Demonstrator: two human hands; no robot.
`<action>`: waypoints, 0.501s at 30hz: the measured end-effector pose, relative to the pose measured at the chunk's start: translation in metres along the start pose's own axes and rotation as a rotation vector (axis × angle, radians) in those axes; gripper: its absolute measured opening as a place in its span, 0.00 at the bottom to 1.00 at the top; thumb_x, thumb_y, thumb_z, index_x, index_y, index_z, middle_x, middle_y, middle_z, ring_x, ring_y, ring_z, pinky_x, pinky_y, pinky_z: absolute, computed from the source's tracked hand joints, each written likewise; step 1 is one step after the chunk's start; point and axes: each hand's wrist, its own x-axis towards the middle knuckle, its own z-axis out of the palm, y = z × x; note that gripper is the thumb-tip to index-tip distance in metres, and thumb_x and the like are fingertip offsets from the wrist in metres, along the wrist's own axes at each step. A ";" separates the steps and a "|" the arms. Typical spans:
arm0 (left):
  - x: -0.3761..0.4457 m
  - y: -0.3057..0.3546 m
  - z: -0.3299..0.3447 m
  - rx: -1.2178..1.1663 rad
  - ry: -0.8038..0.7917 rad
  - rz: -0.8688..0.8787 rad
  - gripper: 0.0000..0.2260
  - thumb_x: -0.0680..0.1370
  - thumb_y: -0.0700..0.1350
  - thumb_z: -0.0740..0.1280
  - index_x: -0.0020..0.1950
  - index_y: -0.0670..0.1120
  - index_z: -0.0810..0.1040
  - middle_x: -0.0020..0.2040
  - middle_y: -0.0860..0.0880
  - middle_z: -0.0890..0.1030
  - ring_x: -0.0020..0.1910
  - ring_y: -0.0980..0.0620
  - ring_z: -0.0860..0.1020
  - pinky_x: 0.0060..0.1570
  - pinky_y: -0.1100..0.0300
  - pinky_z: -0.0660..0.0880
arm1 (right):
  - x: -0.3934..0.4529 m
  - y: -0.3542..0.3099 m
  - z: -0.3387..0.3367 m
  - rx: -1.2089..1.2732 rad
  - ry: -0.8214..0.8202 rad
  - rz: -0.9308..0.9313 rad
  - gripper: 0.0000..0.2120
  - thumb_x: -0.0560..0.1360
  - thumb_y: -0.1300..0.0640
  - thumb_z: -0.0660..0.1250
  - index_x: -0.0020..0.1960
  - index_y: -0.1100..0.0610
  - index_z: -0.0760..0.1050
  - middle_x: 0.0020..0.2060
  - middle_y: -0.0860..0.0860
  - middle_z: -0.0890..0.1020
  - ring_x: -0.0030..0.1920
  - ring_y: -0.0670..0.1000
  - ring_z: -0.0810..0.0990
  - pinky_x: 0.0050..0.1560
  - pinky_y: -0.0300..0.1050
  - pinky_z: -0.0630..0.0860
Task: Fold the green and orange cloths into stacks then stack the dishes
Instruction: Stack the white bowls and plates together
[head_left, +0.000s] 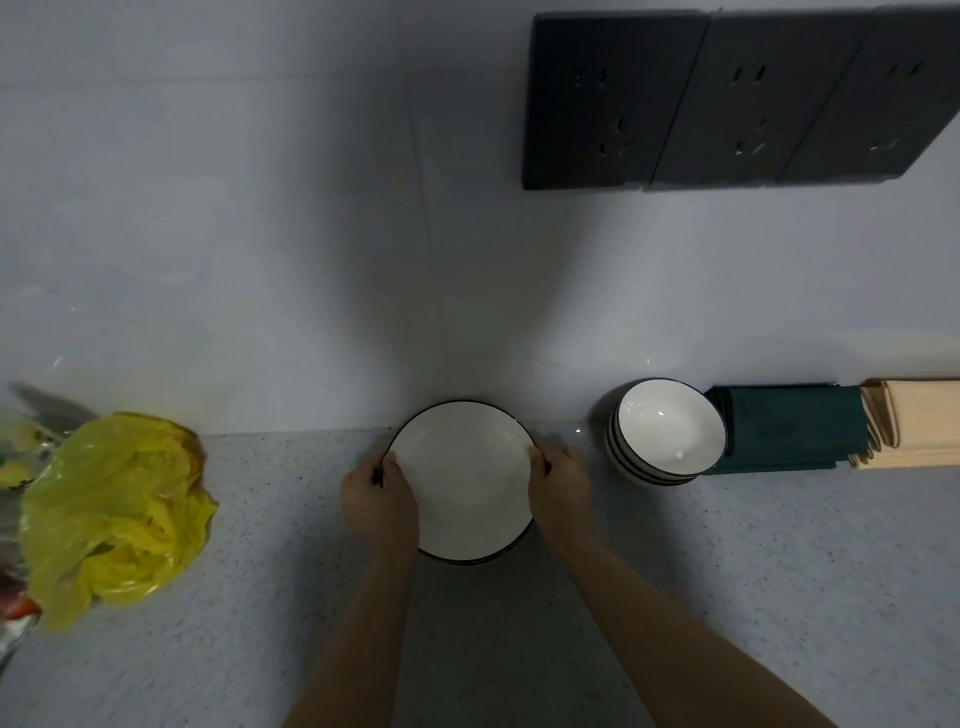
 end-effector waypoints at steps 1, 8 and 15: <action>-0.002 0.002 0.000 -0.015 -0.002 -0.010 0.11 0.80 0.42 0.61 0.55 0.41 0.81 0.42 0.47 0.79 0.40 0.48 0.76 0.38 0.62 0.68 | -0.001 0.001 0.000 -0.002 -0.011 -0.004 0.13 0.80 0.58 0.58 0.54 0.64 0.78 0.47 0.60 0.76 0.52 0.58 0.73 0.44 0.41 0.64; -0.020 0.009 0.004 -0.115 -0.075 -0.108 0.13 0.83 0.45 0.56 0.61 0.42 0.76 0.50 0.48 0.77 0.48 0.51 0.73 0.48 0.57 0.69 | -0.033 0.007 -0.011 0.172 -0.105 0.258 0.20 0.83 0.53 0.49 0.44 0.60 0.76 0.36 0.52 0.75 0.40 0.51 0.73 0.37 0.41 0.65; -0.043 0.025 0.019 -0.075 -0.156 -0.108 0.13 0.83 0.43 0.55 0.58 0.40 0.76 0.46 0.49 0.76 0.46 0.48 0.75 0.44 0.59 0.68 | -0.039 0.027 -0.036 0.312 -0.050 0.370 0.20 0.83 0.53 0.50 0.55 0.66 0.75 0.46 0.57 0.76 0.46 0.53 0.73 0.45 0.42 0.65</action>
